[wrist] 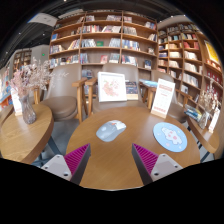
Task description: Arrange mouse
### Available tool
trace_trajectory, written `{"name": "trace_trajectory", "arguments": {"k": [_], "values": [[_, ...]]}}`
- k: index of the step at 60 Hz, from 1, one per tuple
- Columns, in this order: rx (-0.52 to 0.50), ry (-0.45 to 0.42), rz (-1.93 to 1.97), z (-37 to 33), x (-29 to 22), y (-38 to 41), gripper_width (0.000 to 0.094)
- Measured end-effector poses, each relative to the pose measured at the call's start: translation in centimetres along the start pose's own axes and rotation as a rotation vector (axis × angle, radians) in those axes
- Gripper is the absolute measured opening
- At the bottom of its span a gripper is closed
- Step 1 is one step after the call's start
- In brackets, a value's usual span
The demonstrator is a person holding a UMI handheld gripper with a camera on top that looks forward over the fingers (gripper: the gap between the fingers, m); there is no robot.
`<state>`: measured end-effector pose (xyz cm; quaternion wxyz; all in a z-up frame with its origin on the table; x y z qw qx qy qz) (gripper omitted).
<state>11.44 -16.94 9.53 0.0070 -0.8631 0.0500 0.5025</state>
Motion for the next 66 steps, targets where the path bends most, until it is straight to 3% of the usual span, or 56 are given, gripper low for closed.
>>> {"name": "trace_trajectory", "arguments": {"k": [37, 66], "values": [[0.015, 0.095, 0.043, 10.8, -0.2, 1.5, 0.0849], [0.009, 0.132, 0.054, 16.7, -3.2, 2.5, 0.0856]]}}
Point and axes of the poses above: the point between the fingertips, and its own axes, seen from behind it with the camera up: y to the left, x down, z forward, the way the camera looks, the point moved 9 cm from there along -z, backward, against the way the camera looks, and after that the axes turned 7 degrees about z, right-handed, at the moved point
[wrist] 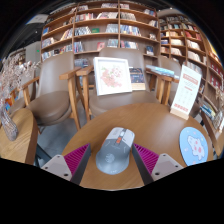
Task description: Arrange mouse
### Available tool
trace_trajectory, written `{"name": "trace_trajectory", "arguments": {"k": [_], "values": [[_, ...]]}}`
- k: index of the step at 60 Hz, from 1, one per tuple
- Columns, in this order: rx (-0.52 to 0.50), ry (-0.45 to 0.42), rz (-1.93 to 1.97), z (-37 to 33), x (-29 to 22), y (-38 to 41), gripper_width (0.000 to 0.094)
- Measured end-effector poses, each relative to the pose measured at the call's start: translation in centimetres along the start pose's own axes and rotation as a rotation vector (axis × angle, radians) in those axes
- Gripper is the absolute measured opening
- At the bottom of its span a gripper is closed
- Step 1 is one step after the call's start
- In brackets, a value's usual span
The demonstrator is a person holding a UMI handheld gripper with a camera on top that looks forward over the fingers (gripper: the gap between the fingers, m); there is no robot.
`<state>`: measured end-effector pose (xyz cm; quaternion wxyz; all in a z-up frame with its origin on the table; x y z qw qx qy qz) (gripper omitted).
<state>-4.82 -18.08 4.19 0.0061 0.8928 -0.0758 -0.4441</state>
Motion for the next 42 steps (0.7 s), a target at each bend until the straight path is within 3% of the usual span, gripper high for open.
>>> {"name": "trace_trajectory", "arguments": {"k": [36, 41, 42], "values": [[-0.077, 0.039, -0.035, 4.0, -2.9, 1.3, 0.0815], [-0.073, 0.027, -0.047, 4.0, -2.9, 1.2, 0.0693], [-0.074, 0.025, -0.053, 4.0, -2.9, 1.2, 0.0579]]}}
Point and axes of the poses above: the point between the fingertips, and its own axes, seen from behind it with the camera up: y to the left, x down, z forward, the way the camera looks, the point moved 9 cm from there along -z, backward, against the way the camera looks, and after that the axes turned 7 degrees about z, right-handed, at the moved point
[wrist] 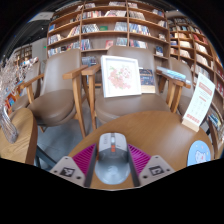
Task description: Arrange mouse
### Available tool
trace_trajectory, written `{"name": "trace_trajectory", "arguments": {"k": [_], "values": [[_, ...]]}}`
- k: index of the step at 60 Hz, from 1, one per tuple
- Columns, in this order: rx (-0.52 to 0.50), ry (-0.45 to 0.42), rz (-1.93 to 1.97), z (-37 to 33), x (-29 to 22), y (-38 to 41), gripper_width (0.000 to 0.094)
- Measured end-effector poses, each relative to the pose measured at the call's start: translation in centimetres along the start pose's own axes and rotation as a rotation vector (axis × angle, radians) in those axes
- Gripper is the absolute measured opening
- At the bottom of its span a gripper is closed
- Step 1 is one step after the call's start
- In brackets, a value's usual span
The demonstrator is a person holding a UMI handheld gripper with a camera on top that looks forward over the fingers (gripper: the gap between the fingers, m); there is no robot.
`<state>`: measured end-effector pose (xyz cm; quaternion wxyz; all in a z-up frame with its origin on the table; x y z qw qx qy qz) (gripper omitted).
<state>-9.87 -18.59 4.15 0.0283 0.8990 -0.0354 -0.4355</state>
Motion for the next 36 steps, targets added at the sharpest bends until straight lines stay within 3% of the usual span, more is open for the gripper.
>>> {"name": "trace_trajectory", "arguments": {"k": [1, 10, 17, 28, 36], "values": [[-0.003, -0.001, -0.009, 0.0, 0.0, 0.0, 0.0466], [-0.014, 0.022, -0.009, -1.3, -0.3, -0.2, 0.0445], [-0.073, -0.032, -0.027, -5.2, -2.3, -1.3, 0.0445], [-0.124, -0.061, -0.019, -10.5, -5.3, -8.9, 0.0443], [-0.010, -0.094, -0.060, -11.8, -5.9, -18.5, 0.0443]]}}
Point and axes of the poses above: the point between the fingertips, and its own axes, seen from behind it with the camera up: y to the left, x down, z forward, the way the camera looks, the point moved 9 cm from there along -z, backward, against the way the camera looks, and after that the axes turned 7 degrees about z, right-handed, at the moved point
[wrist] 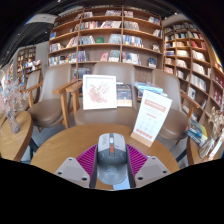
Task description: Arrange mouse
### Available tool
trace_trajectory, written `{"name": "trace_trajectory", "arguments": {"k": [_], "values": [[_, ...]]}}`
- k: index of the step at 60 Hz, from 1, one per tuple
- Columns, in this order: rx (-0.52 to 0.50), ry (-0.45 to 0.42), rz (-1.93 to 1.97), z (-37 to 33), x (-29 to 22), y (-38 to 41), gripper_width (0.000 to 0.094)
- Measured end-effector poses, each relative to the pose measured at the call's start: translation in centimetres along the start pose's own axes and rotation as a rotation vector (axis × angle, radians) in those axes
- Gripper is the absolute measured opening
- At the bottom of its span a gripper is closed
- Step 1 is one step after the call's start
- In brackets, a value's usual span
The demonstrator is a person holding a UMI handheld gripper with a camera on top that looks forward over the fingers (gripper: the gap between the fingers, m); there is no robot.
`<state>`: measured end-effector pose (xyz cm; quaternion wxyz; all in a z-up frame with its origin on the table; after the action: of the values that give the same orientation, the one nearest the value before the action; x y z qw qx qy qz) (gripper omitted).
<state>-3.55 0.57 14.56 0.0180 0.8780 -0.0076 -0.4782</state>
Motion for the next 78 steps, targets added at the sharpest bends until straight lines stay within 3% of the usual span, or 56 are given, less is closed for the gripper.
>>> {"name": "trace_trajectory", "arguments": {"k": [4, 15, 38, 43, 50, 51, 64, 78], "values": [[0.070, 0.017, 0.010, 0.2, 1.1, -4.5, 0.0443], [0.113, 0.090, 0.076, 1.7, 5.6, -12.0, 0.0444], [0.085, 0.111, 0.092, 3.1, 9.2, -13.6, 0.0486], [0.087, 0.105, 0.092, 3.2, 9.4, -13.6, 0.0551], [0.151, 0.103, 0.074, 2.3, 9.1, -14.3, 0.0828], [0.152, 0.098, 0.073, 2.0, 9.0, -14.3, 0.0862], [0.175, 0.045, 0.070, -6.9, 8.8, -12.7, 0.0852], [0.160, -0.023, 0.081, -19.5, 12.2, -8.7, 0.0850]]}}
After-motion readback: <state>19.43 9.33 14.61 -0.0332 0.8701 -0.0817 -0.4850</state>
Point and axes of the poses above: the point between the fingertips, and its own axes, seen from behind it with the camera up: y to the left, x down, z forward, the way the camera looks, the point moved 9 cm from there along -z, backward, against the way the camera looks, and after that the axes turned 7 degrees about z, right-handed, at the moved point
